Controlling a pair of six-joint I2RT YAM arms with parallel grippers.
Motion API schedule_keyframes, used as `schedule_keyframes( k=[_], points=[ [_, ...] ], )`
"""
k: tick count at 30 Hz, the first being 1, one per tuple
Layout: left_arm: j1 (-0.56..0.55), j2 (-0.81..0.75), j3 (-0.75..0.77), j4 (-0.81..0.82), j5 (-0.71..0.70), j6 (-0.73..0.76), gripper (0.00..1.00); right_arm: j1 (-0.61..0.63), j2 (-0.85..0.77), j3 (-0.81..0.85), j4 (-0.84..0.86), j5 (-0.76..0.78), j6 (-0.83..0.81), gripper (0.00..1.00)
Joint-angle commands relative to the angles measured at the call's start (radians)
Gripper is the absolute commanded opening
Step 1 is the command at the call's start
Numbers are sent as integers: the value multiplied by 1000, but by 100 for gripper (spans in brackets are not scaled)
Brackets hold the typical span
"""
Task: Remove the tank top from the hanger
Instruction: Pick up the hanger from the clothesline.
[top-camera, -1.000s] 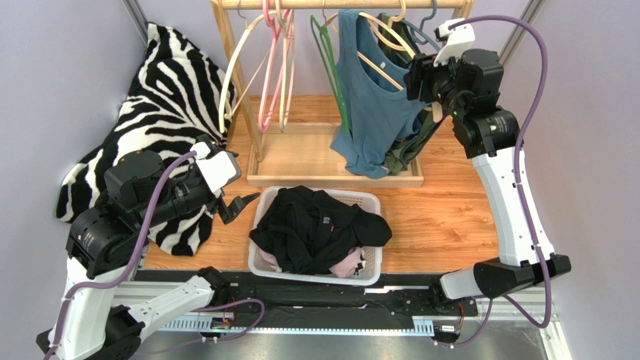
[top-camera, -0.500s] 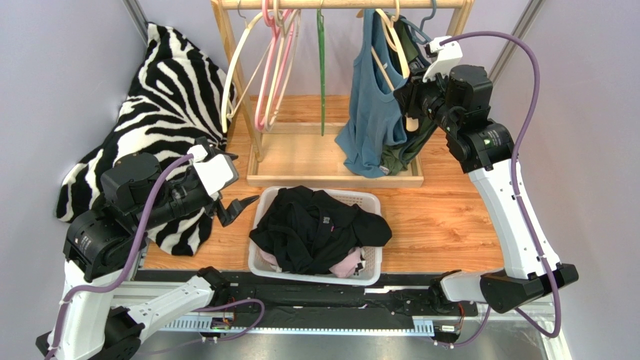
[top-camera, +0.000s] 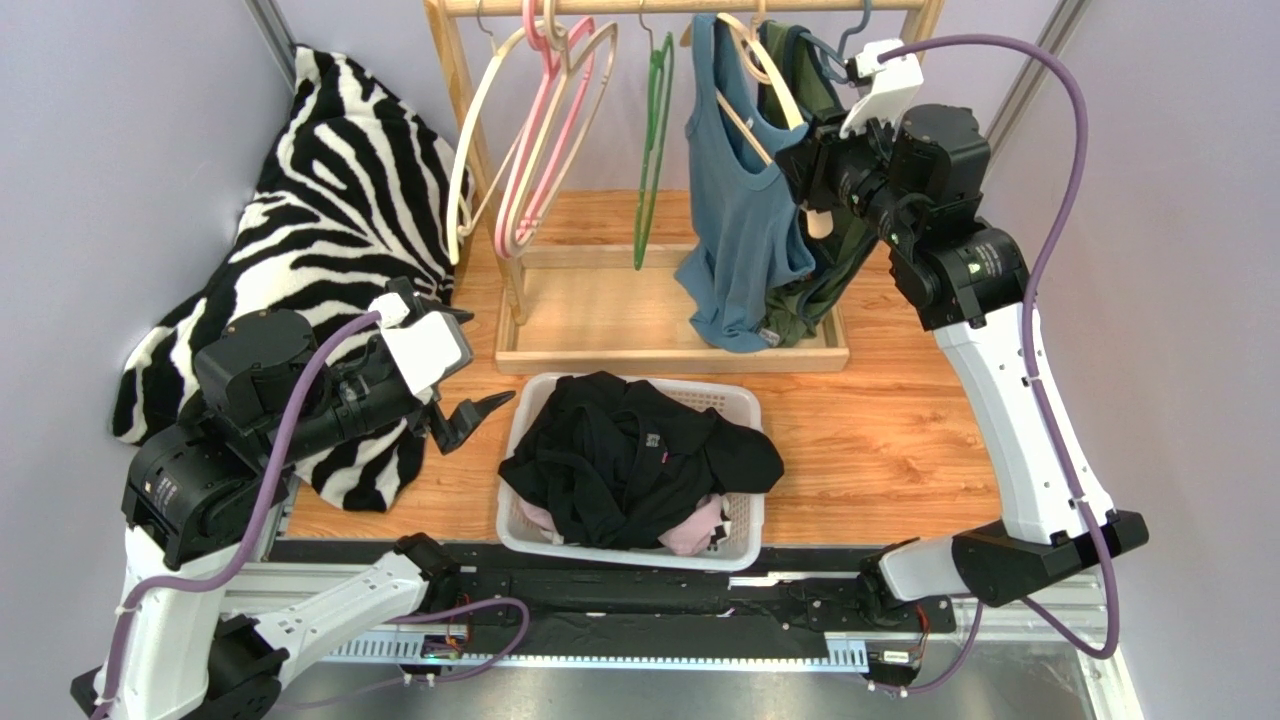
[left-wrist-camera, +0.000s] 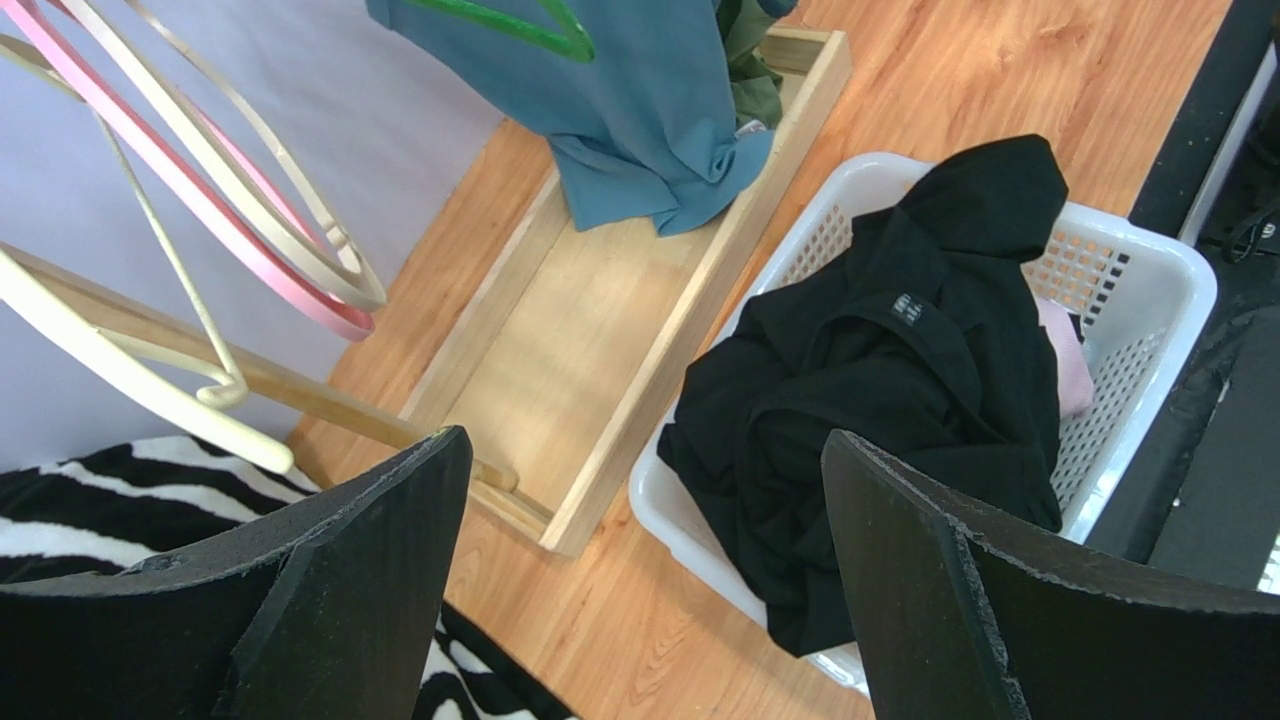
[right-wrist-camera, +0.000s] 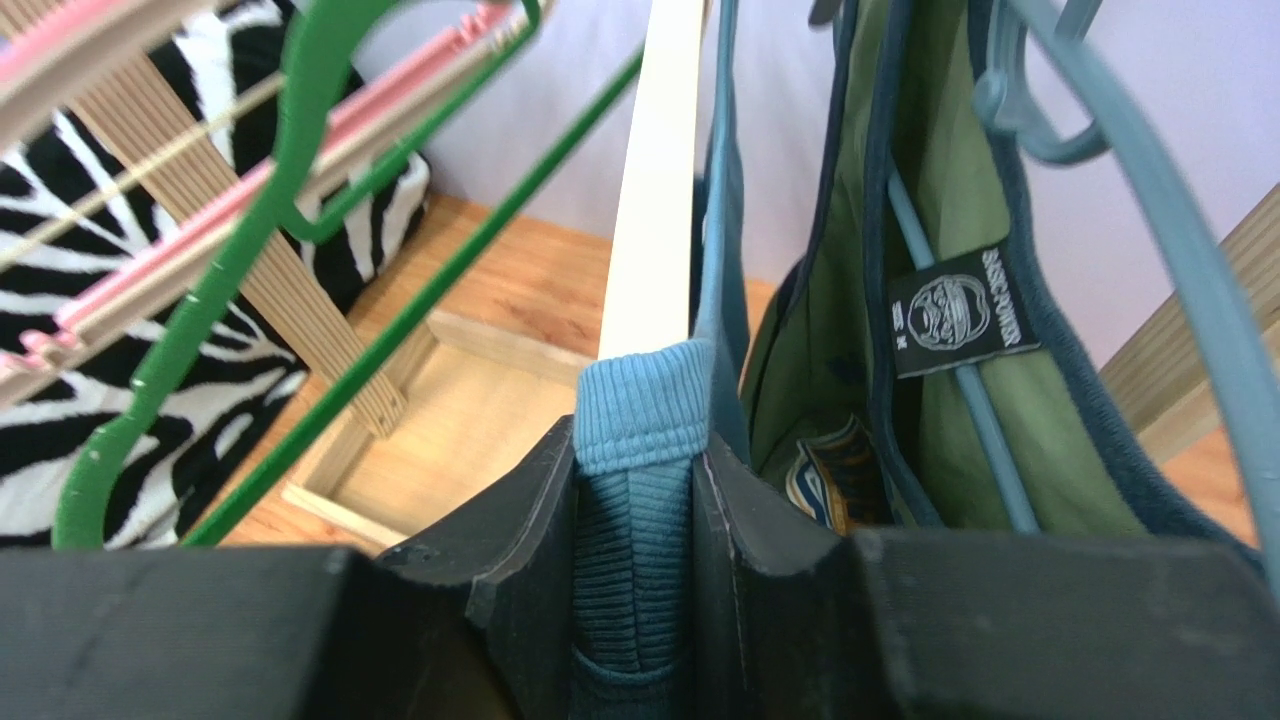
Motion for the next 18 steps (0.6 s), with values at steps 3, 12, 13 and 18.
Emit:
schedule_keyframes(
  k=[3, 12, 13, 18],
  points=[
    [4, -10, 2, 8, 1, 8, 96, -1, -47, 33, 326, -20, 32, 0],
    [5, -13, 6, 10, 4, 11, 96, -1, -60, 3, 179, -60, 12, 1],
    [4, -11, 8, 10, 4, 13, 96, -1, -32, 37, 74, -71, 11, 10],
    [5, -13, 7, 8, -1, 14, 96, 0, 127, 258, -135, -54, 25, 57]
  ],
)
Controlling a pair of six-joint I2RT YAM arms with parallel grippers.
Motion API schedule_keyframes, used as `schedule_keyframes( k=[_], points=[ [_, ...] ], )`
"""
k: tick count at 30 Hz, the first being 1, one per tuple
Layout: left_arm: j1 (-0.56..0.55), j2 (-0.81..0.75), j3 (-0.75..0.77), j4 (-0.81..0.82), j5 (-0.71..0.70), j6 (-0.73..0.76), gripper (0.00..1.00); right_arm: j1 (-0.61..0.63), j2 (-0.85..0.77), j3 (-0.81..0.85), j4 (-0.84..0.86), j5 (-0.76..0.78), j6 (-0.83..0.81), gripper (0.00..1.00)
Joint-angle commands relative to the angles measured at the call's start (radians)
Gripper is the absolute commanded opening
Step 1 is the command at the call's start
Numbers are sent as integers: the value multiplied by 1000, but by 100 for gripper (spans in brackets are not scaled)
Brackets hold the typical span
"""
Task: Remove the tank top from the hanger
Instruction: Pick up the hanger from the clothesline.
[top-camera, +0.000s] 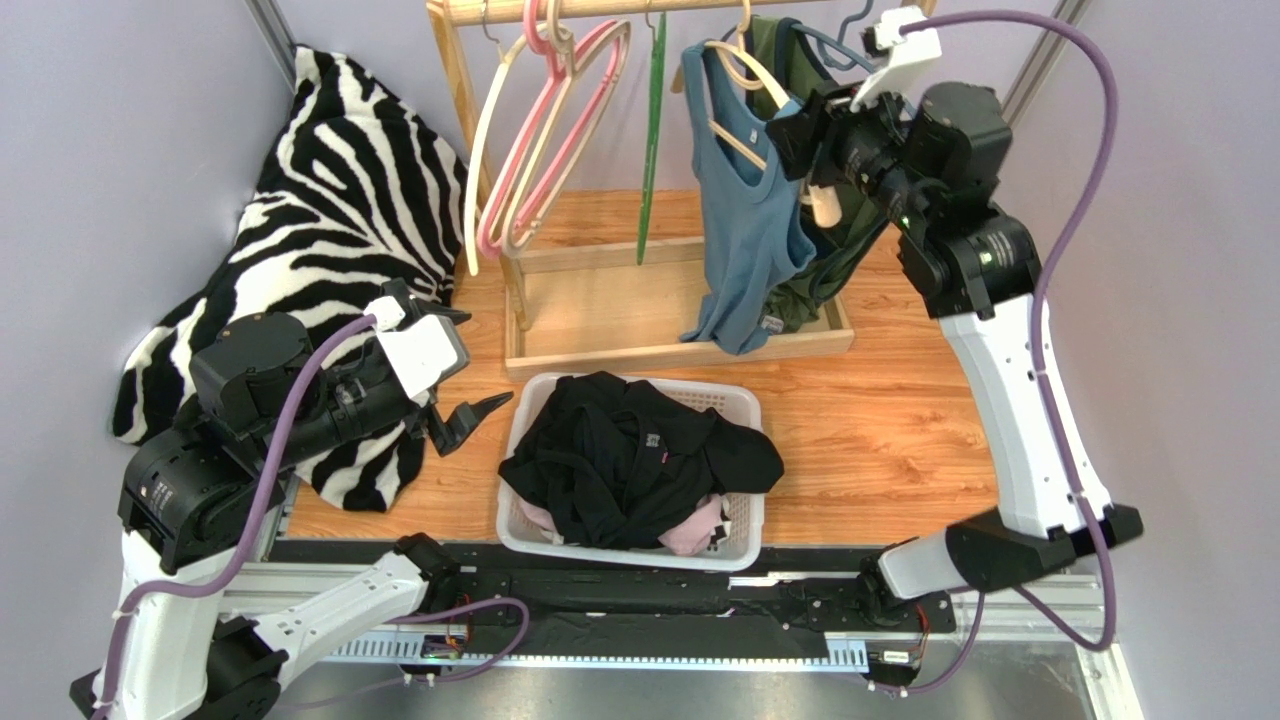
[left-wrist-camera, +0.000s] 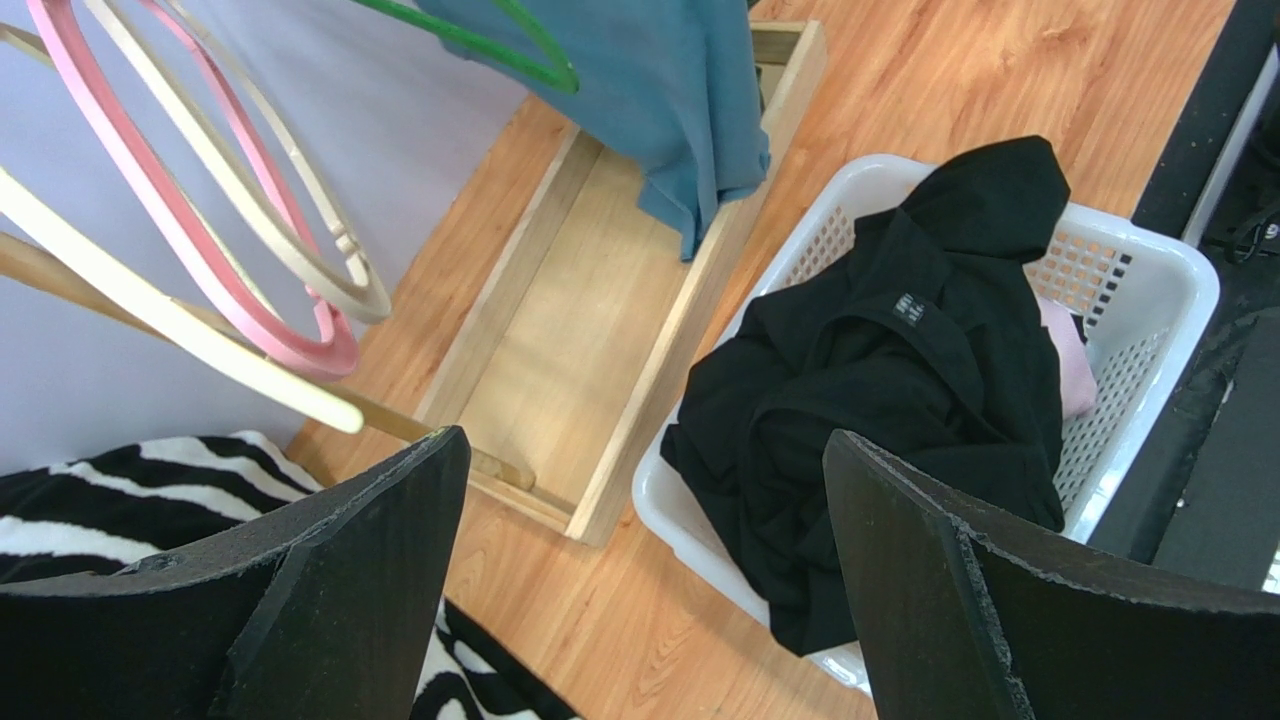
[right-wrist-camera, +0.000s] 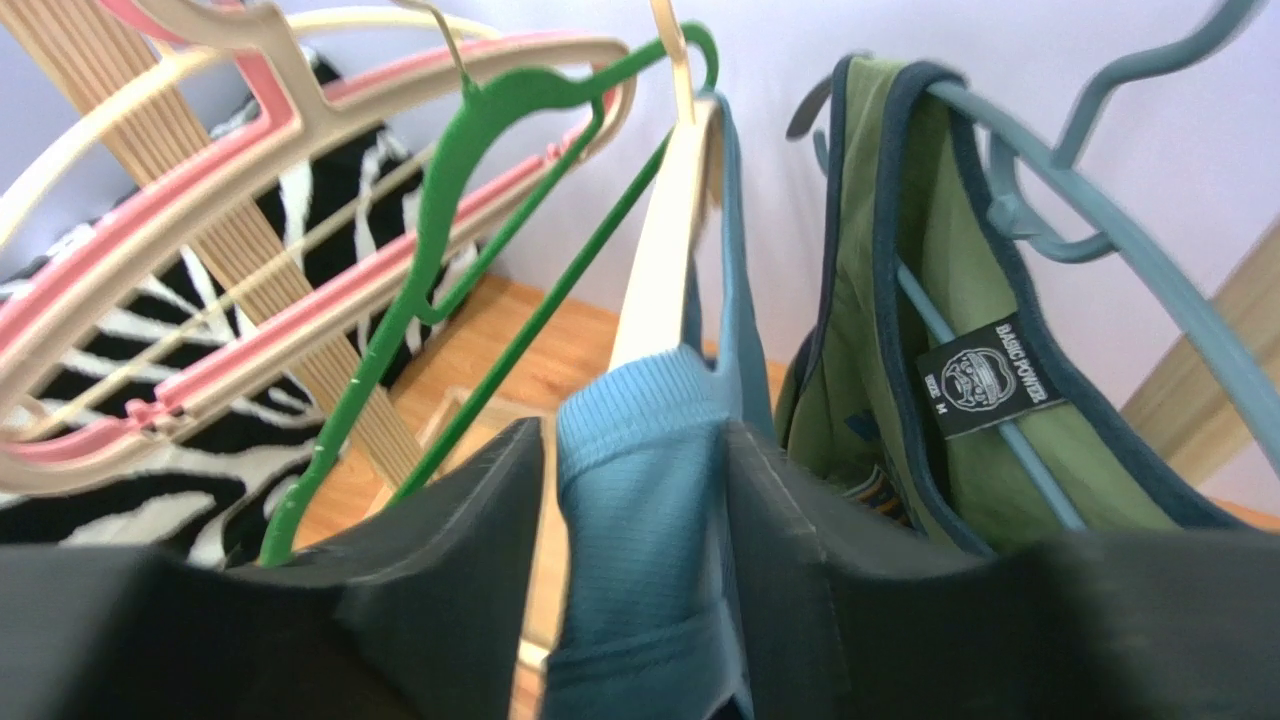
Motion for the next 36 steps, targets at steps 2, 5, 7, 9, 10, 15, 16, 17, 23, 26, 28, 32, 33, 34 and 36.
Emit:
schedule_keyframes(
  k=[2, 5, 7, 9, 10, 15, 16, 17, 23, 26, 28, 32, 33, 34, 36],
  points=[
    [5, -7, 4, 8, 4, 10, 96, 1, 181, 250, -300, 5, -7, 64],
    [5, -7, 1, 8, 4, 13, 96, 15, 277, 453, -480, 43, -14, 69],
    [5, -6, 2, 6, 5, 13, 96, 32, 298, 461, -503, 71, -37, 69],
    [5, -6, 5, 6, 5, 13, 96, 58, 311, 459, -512, 138, -51, 67],
    [4, -4, 5, 5, 7, 13, 96, 64, 323, 479, -533, 151, -57, 66],
    [5, -1, 8, 6, 10, 12, 96, 104, 373, 514, -567, 217, -80, 44],
    [5, 0, 8, 5, 13, 10, 96, 110, 378, 524, -566, 227, -80, 38],
    [5, -1, 7, 5, 12, 13, 96, 125, 386, 530, -564, 259, -80, 20],
    [5, -4, 2, 3, 4, 15, 96, 176, 369, 495, -437, 367, -146, 0],
    [5, -6, 2, 3, 2, 15, 96, 179, 317, 423, -299, 375, -157, 0],
    [4, -4, 2, 3, -1, 15, 96, 179, 297, 354, -189, 390, -169, 0],
    [5, -15, -4, 2, -8, 19, 96, 179, 248, 265, -14, 424, -194, 0],
    [5, -15, -5, 3, -11, 19, 96, 182, 217, 240, 73, 427, -200, 0],
    [5, -18, -7, 3, -11, 21, 96, 179, 205, 188, 113, 431, -203, 0],
    [5, -20, -12, 3, -11, 21, 96, 181, 179, 151, 207, 433, -205, 0]
  ],
)
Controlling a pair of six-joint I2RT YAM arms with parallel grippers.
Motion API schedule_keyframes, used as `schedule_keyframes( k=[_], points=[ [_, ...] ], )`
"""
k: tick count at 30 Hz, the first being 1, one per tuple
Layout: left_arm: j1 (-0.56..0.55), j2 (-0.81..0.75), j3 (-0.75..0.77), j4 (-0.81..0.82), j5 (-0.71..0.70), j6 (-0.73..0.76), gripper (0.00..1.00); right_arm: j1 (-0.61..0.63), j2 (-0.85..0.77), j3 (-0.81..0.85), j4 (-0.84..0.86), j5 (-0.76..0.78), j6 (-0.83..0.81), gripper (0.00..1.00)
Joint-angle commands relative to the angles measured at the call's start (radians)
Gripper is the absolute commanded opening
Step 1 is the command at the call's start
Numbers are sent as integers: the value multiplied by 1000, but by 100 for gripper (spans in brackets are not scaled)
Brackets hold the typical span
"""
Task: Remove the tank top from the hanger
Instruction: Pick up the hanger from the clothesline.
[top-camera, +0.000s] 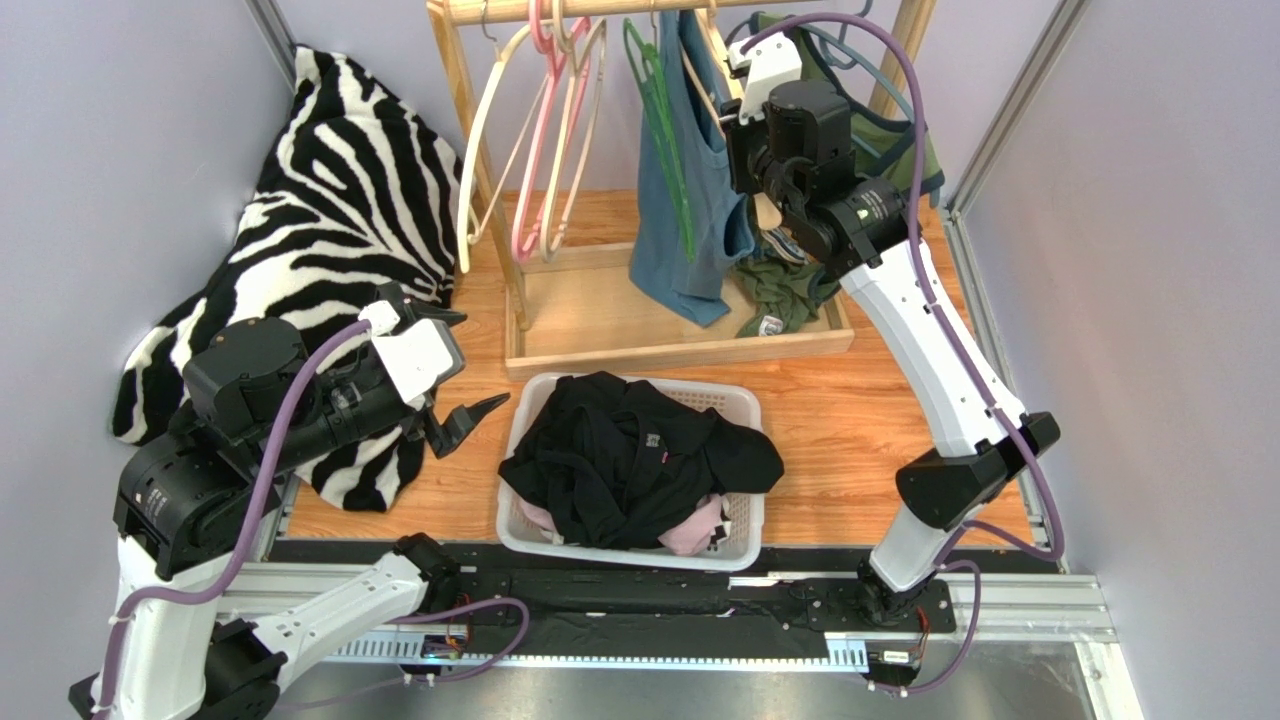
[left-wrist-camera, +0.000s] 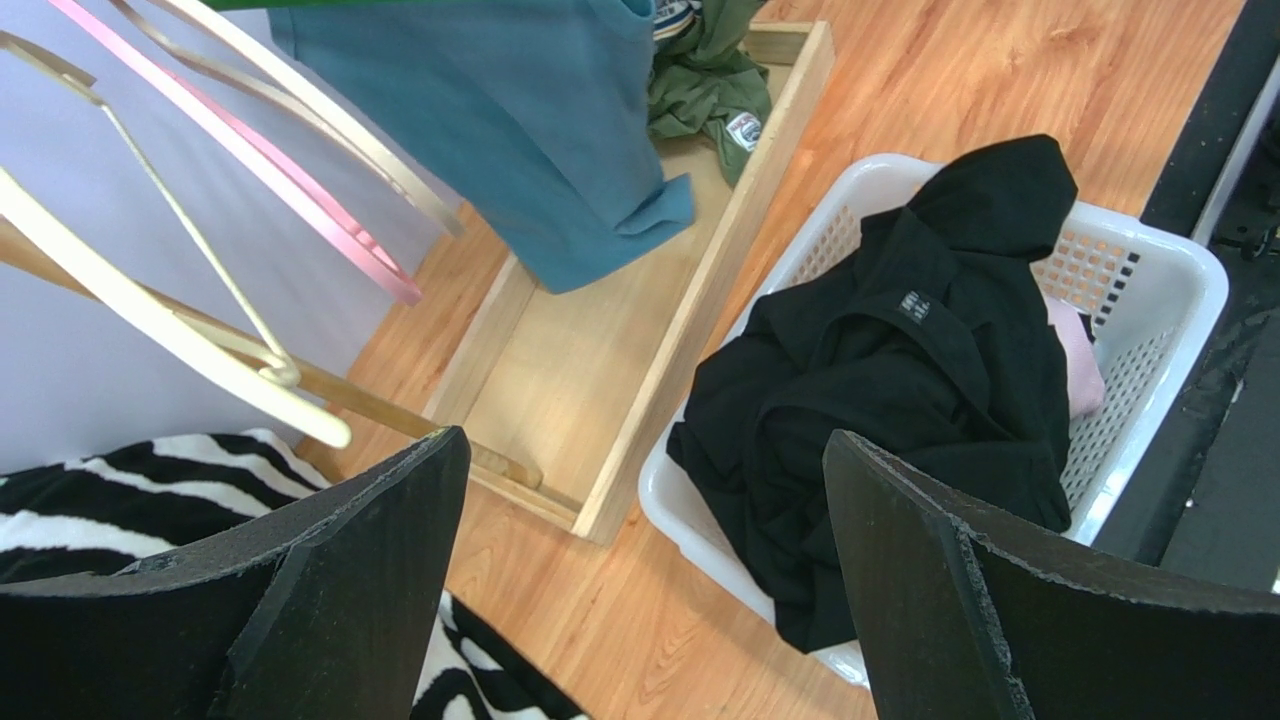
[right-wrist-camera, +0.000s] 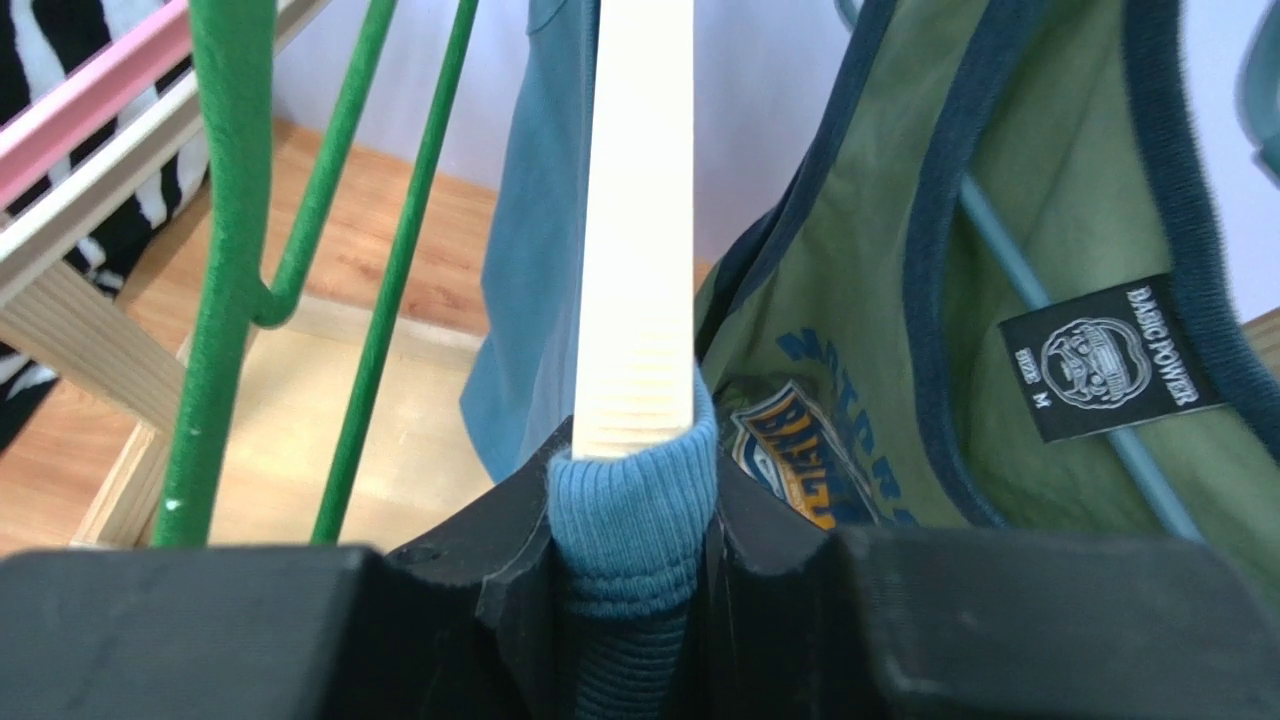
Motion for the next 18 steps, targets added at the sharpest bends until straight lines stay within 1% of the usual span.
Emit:
schedule_keyframes(
  k=[1, 3, 5, 11, 14, 15, 18],
  points=[
    [5, -13, -11, 2, -6, 15, 96, 3, -139, -76, 401, 52, -26, 0],
    [5, -15, -15, 2, -9, 16, 96, 3, -169, -109, 465, 35, -13, 0],
    [5, -18, -18, 5, -12, 18, 96, 3, -202, -149, 488, 21, 2, 0],
    [5, -20, -18, 5, -10, 18, 96, 3, -302, -249, 464, -24, 40, 0],
    [5, -15, -13, 7, -6, 15, 96, 3, -351, -339, 439, -25, 56, 0],
    [5, -15, -12, 7, -6, 15, 96, 2, -385, -403, 453, -22, 53, 0],
    [5, -10, -7, 7, -1, 10, 96, 3, -435, -503, 481, 4, 40, 0]
  ],
)
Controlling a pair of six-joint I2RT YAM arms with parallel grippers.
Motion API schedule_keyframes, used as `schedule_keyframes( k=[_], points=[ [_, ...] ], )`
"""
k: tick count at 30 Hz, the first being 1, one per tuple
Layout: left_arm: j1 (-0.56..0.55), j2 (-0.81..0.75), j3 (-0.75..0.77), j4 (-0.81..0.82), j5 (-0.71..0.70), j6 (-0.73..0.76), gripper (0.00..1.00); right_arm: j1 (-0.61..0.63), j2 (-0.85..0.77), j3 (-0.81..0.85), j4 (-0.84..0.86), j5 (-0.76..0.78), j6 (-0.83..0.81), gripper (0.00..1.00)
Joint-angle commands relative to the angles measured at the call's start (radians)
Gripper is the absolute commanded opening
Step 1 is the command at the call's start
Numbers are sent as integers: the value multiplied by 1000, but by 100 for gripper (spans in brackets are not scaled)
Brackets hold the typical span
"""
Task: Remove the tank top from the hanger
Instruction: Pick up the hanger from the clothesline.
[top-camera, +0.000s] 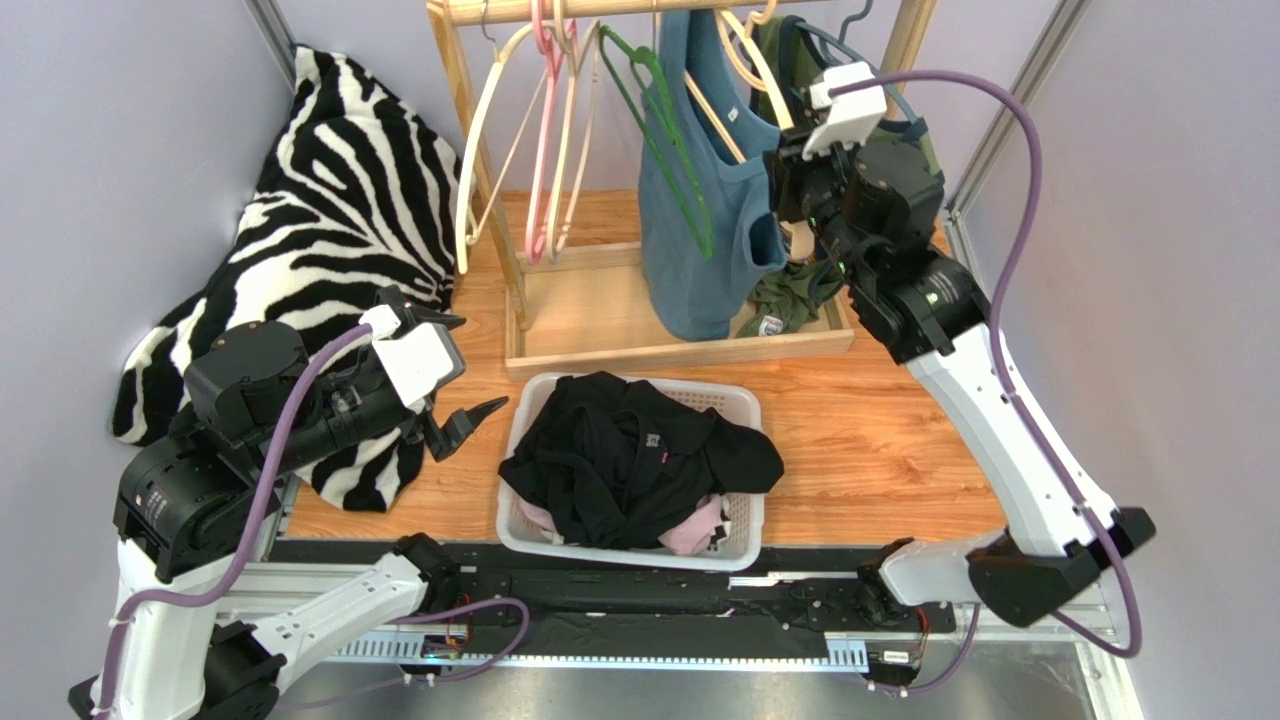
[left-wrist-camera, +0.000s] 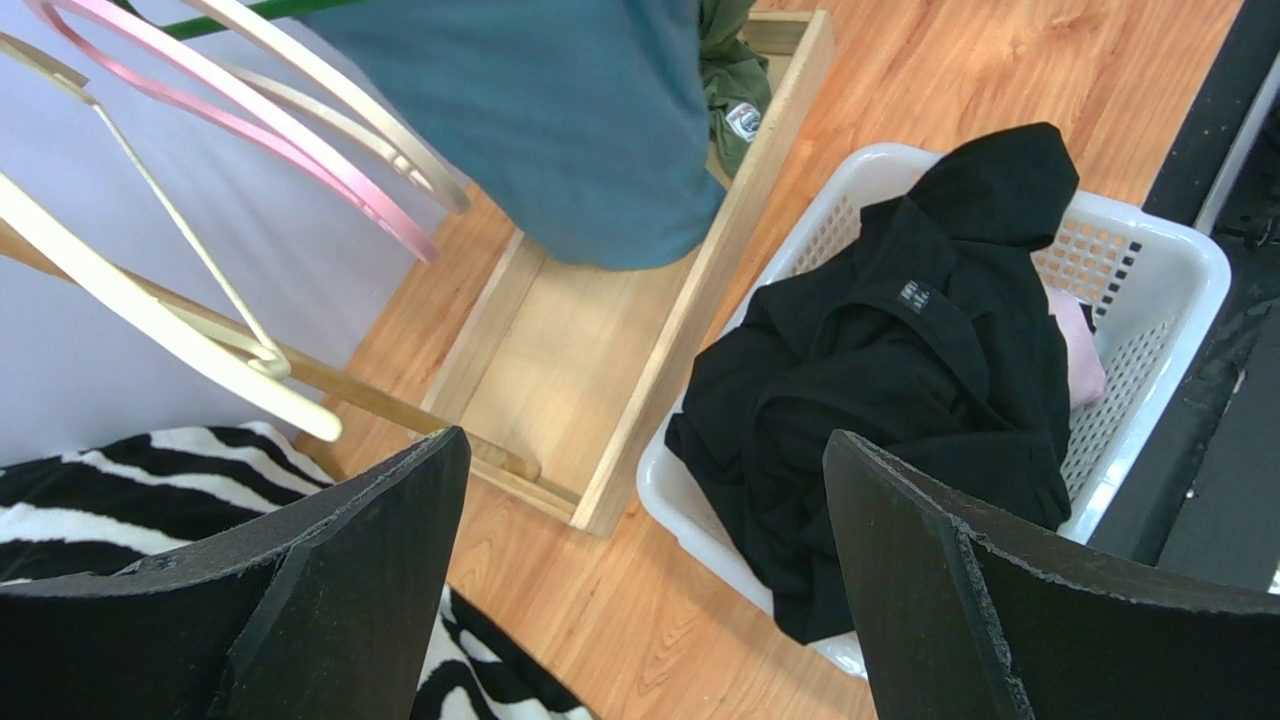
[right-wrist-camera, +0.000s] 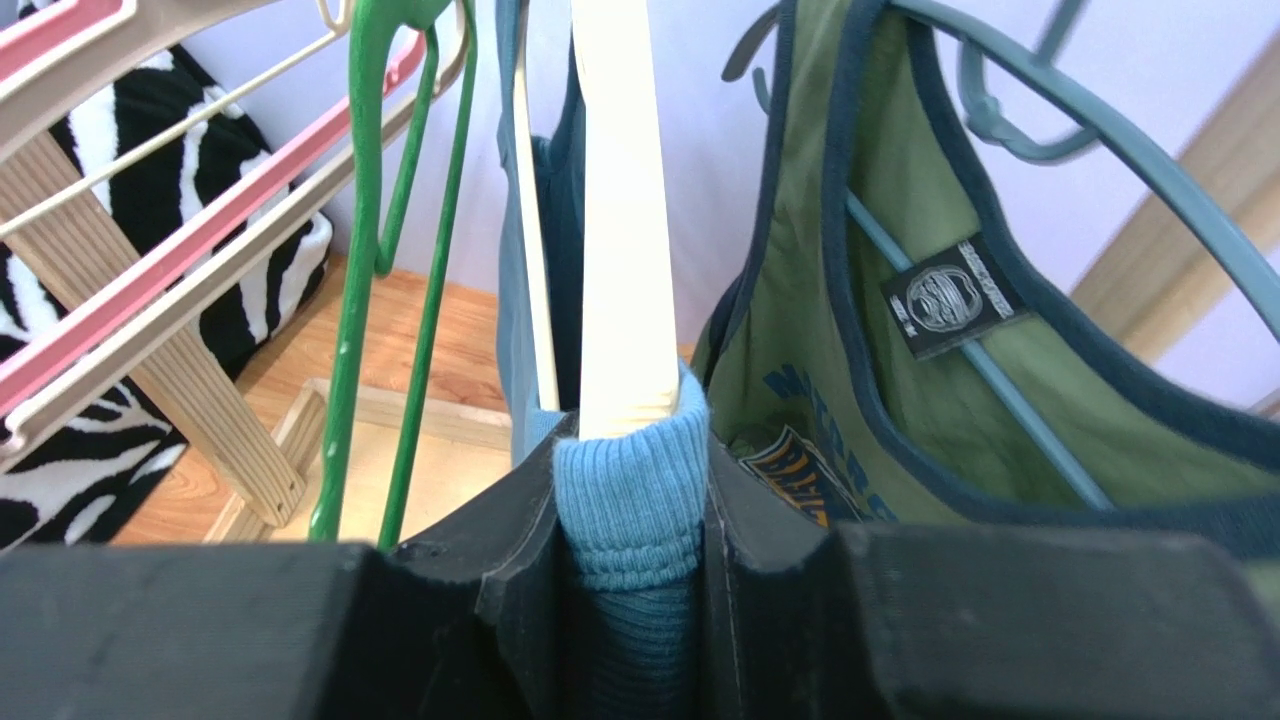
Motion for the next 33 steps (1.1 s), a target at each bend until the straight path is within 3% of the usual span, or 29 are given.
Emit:
schedule_keyframes(
  k=[1, 5, 13, 22, 27, 33],
  points=[
    [4, 4, 10, 14, 6, 3, 96, -1, -96, -106, 167, 26, 13, 0],
    [5, 1, 16, 13, -2, 5, 96, -1, -144, -152, 152, 31, 9, 0],
    [5, 9, 11, 22, -2, 2, 97, 16, -354, -173, -61, -21, 44, 0],
    [5, 32, 37, 21, 18, -8, 97, 17, -540, 49, -206, -236, 42, 0],
    [5, 30, 39, 21, 11, -5, 97, 19, -630, 17, -143, -400, 56, 0],
    [13, 30, 45, 21, 32, -14, 97, 17, -560, 136, -172, -613, 93, 0]
  ],
)
